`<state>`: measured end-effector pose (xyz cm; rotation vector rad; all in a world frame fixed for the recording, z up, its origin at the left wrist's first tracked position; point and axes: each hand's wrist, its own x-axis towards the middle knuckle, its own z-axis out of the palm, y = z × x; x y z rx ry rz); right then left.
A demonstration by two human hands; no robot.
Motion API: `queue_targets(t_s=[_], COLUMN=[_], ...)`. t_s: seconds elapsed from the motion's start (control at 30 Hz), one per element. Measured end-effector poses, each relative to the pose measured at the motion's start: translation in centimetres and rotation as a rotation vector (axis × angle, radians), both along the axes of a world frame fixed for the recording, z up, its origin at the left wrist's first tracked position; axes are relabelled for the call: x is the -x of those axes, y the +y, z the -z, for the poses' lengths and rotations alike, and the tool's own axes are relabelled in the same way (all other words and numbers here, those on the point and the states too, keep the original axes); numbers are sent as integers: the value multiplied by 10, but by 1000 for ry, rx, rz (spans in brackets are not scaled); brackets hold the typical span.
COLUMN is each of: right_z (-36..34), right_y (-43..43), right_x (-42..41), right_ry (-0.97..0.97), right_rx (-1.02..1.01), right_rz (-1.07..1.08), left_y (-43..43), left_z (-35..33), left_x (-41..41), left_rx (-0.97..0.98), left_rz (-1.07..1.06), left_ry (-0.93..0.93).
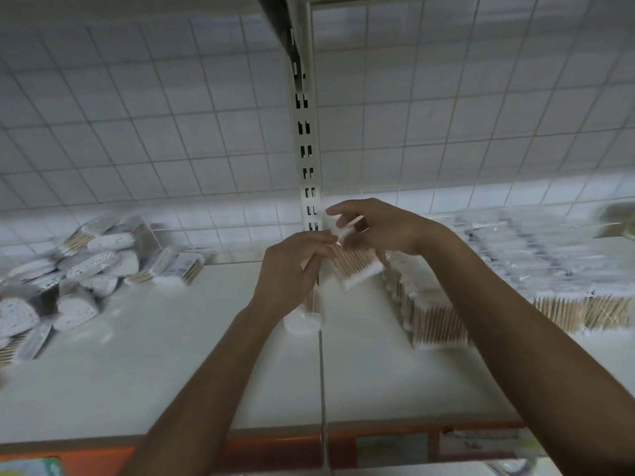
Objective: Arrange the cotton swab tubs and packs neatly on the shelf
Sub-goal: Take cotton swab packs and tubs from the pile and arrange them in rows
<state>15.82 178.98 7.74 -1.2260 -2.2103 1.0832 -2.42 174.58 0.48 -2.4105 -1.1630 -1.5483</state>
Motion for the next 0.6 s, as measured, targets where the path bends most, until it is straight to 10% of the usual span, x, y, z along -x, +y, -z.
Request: queue_targets(t_s=[0.23, 0.6], right_z=[15, 27], right_y=[18, 39], right_x=[-8, -19], right_ry=[144, -252], right_rx=[-165, -443], right_rz=[179, 137], left_y=[7, 43], left_z=[-15, 0], left_x=[-22, -33], left_rx=[803, 734], left_rz=[-63, -357], left_ry=[-498, 86])
